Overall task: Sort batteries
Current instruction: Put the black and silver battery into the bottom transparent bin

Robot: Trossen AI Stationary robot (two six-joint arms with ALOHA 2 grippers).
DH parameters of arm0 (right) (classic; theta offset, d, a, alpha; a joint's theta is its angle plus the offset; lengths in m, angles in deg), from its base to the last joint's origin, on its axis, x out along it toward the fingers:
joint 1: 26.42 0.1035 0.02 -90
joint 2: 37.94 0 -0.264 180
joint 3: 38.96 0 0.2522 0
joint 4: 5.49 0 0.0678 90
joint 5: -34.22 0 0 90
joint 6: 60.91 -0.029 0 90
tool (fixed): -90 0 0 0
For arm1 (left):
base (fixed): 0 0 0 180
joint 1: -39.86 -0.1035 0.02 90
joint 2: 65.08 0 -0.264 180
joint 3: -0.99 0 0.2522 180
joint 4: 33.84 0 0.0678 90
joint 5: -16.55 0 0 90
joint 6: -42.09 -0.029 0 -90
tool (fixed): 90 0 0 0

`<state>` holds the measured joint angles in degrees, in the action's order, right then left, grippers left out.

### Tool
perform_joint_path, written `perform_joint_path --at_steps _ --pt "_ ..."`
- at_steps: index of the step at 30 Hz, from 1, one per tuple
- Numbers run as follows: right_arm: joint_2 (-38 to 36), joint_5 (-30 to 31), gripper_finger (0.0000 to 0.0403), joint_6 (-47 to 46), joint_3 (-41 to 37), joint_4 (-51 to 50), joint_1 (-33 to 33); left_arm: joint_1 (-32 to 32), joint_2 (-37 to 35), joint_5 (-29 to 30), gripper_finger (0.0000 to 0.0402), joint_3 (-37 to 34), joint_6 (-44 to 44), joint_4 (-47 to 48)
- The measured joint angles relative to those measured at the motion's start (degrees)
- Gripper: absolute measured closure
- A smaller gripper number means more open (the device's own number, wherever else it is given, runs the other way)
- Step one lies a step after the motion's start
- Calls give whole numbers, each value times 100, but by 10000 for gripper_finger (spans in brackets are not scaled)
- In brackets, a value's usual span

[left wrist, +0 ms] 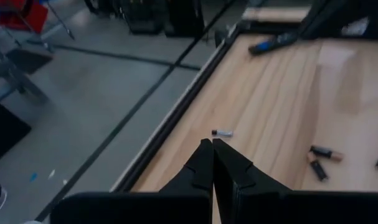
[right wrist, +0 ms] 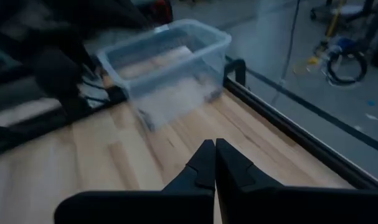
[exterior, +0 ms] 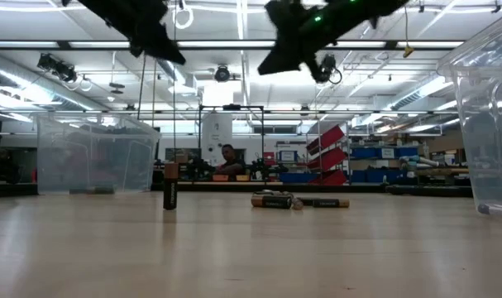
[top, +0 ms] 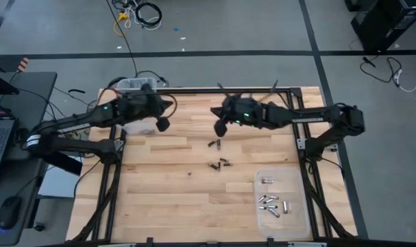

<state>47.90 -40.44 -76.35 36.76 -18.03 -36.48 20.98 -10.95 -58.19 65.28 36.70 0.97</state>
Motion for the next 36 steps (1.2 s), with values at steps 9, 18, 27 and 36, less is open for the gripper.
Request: perform_joint_path --at_steps 9,18,27,36 --pt "1825 252 403 -635 2431 -3324 -750 243 -1176 -44 398 -9 -17 471" --pt "3149 -244 403 -1022 3775 -5103 -1542 257 -1736 -42 398 -11 -14 1063" --pt "3618 -610 380 -1203 3850 -5367 -2088 257 -1735 -39 398 -20 -15 1407" --pt "3799 -591 319 -1463 3794 -5796 -2272 255 -1735 -37 398 -20 -15 1477"
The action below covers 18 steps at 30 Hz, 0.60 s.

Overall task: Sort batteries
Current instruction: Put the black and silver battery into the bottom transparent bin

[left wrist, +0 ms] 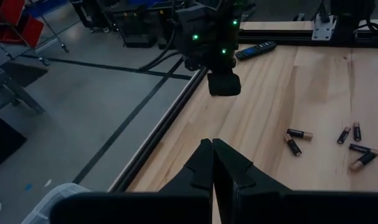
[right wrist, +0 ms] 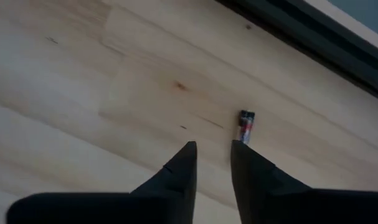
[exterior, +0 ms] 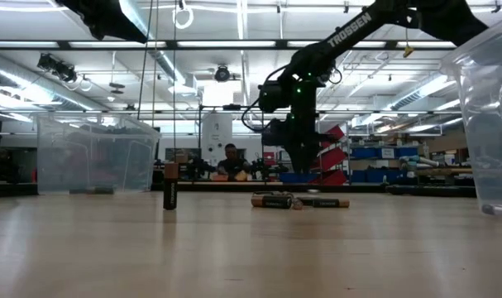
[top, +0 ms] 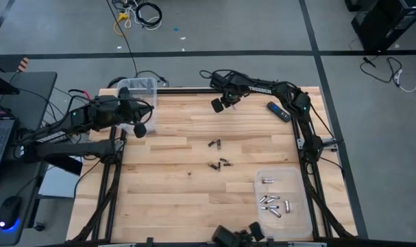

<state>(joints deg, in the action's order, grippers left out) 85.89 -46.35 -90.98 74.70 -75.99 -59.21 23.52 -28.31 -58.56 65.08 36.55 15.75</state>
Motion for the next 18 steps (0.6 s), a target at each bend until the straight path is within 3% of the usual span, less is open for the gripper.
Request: perform_joint_path --at_steps 7,18 --pt "-6 186 288 -141 -109 -261 -78 0 0 0 398 0 -6 40" --pt "-6 328 286 -336 -147 -422 -241 0 0 0 398 0 -11 211"
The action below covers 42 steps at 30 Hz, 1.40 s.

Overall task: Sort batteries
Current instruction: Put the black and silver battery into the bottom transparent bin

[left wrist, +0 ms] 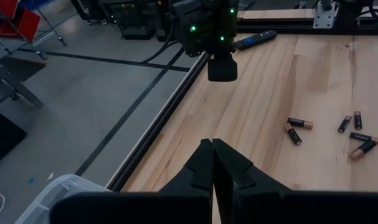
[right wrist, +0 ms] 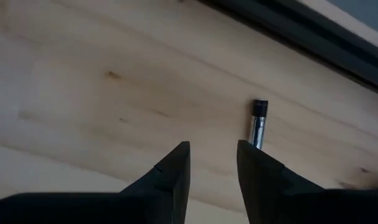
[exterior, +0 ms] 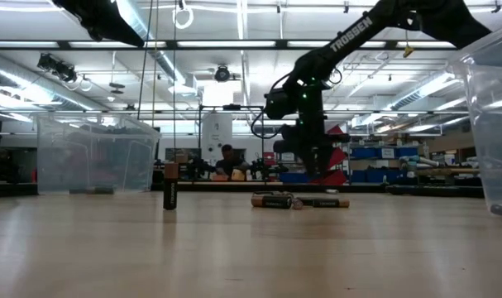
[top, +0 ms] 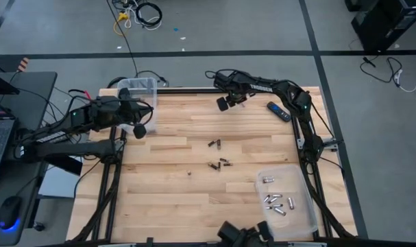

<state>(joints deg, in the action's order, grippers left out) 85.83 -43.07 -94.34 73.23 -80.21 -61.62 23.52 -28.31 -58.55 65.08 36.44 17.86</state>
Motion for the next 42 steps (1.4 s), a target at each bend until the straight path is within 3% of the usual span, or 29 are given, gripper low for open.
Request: perform_joint_path --at_steps 4,9,16,20,24,29,34,42 --pt "0 11 286 48 0 15 -75 0 0 2 398 0 -2 64" --pt "-221 -940 286 473 -6 498 156 0 -4 2 398 -292 -20 -240" --pt "-1208 -1058 286 1366 -2 713 808 0 219 -77 398 -1086 -190 -2004" --pt "-2091 -873 287 1775 2 550 974 -2 710 -775 400 -991 -331 -2782" --pt "-2927 -342 297 1728 2 219 690 0 1561 -1050 400 -509 -614 -3145" --pt "-3593 66 326 1295 13 -851 -270 -94 2915 -991 401 449 -1095 -3144" --pt "-3742 93 361 1534 2 -1908 -1165 -236 4228 -1079 401 1584 -1354 -2829" --pt "-3455 -181 399 2105 -154 -1472 -1744 -386 6016 -1137 401 3393 -1692 -1559"
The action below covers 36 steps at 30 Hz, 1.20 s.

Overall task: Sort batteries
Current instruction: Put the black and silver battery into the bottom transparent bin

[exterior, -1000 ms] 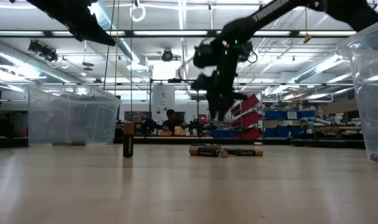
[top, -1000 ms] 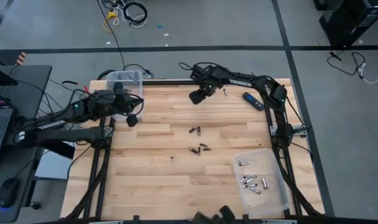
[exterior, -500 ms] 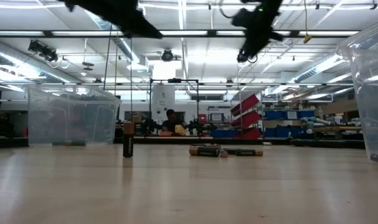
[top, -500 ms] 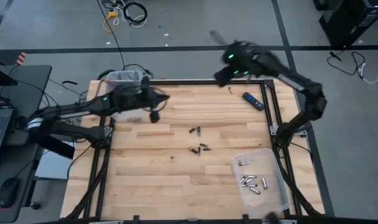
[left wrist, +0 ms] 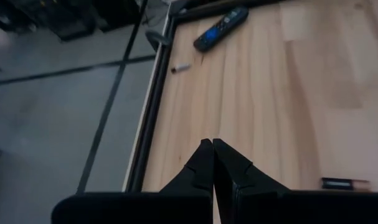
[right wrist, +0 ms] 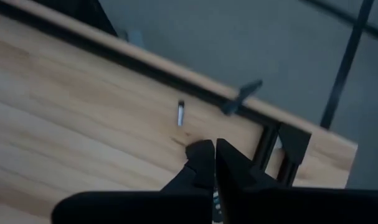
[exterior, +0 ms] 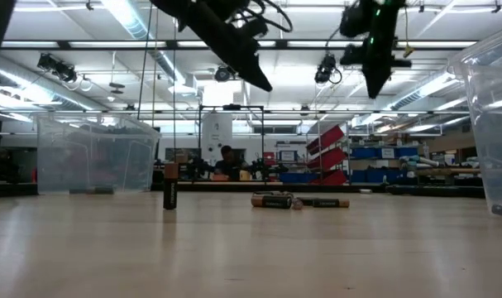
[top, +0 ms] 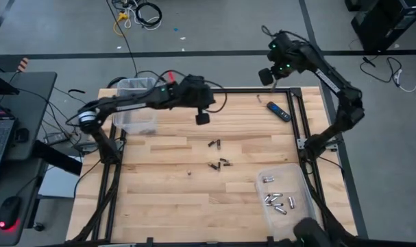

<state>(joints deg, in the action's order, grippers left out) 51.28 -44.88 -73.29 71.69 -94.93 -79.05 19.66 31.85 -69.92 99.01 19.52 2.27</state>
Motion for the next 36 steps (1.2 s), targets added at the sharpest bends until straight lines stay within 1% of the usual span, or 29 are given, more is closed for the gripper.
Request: perform_joint_path --at_steps 3,5,7,11,13,14,16,20,22,24,27,29,31,33,34,36 --pt "421 -14 400 -86 -310 97 -145 -43 237 -149 401 278 21 194" --pt "792 -74 402 -60 -485 122 -221 -47 238 -302 401 285 52 220" --pt "1240 -91 401 35 -540 101 -293 -33 137 -323 401 272 75 311" --pt "1934 -145 402 236 -471 49 -515 -27 -190 -321 401 270 177 792" --pt "2196 -437 402 324 -370 -27 -641 -29 -361 -316 401 270 179 1044" --pt "2288 -543 402 342 -231 -191 -684 -29 -433 -314 401 270 181 1144" --pt "2274 -710 402 345 -13 -196 -745 -29 -565 -301 401 264 178 1340" --pt "2220 -757 403 346 271 -372 -763 -27 -783 -280 401 261 92 1471" --pt "2056 -781 403 311 396 -478 -760 -31 -838 -273 401 261 19 1489" --pt "1722 -804 403 174 446 -510 -666 -44 -840 -273 401 261 -113 1537" --pt "1195 -732 403 190 437 -649 -332 -71 -825 -280 401 259 -356 1695" --pt "718 -600 403 151 433 -898 -23 -76 -759 -468 401 259 -420 1732" --pt "108 -579 403 107 404 -1115 358 -96 -665 -703 401 251 -468 1784" --pt "-590 -581 403 -46 206 -1103 847 -107 -584 -945 401 250 -724 1727" --pt "-927 -581 403 -245 40 -973 1139 -110 -530 -1072 401 250 -892 1581" --pt "-1557 -532 403 -770 -370 -536 1773 -117 -355 -1320 401 252 -1163 906"
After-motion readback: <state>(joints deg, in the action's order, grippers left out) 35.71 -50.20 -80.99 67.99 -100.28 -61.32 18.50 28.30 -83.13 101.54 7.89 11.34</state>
